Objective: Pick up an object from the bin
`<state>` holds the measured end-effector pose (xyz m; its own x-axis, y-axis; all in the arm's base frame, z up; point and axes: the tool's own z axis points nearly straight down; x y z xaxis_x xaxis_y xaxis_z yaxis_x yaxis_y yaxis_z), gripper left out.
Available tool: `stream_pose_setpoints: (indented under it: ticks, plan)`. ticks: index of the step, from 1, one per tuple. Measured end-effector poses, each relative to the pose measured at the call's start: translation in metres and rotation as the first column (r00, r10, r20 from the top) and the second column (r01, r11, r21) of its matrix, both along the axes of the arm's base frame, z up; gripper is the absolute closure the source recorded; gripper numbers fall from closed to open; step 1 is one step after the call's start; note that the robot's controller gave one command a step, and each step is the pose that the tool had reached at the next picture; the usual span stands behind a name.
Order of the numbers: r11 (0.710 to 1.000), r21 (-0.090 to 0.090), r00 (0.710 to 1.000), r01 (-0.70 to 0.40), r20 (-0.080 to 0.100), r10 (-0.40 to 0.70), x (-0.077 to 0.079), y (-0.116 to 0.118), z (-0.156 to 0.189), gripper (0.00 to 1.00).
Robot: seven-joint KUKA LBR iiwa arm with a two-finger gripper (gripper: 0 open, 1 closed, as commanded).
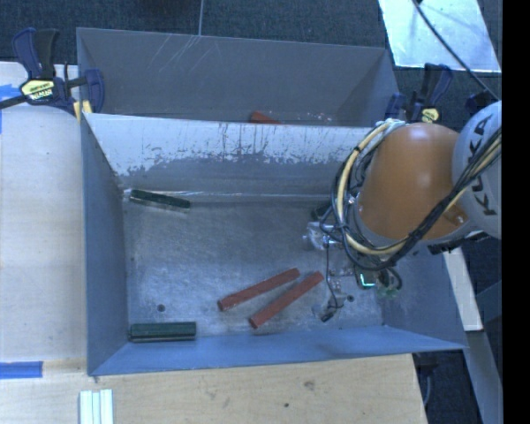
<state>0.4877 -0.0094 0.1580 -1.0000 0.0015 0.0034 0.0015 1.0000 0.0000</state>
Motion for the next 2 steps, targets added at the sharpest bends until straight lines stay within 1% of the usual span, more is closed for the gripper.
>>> stream_pose_setpoints:
  ticks: [1, 2]
  plan:
    - [0.998, -0.001, 0.998, -0.057, 0.002, 0.057, 0.002, -0.035, -0.033, 0.0]
    - [0.997, 0.002, 0.997, -0.071, 0.003, 0.071, 0.032, 0.031, -0.091, 0.0]
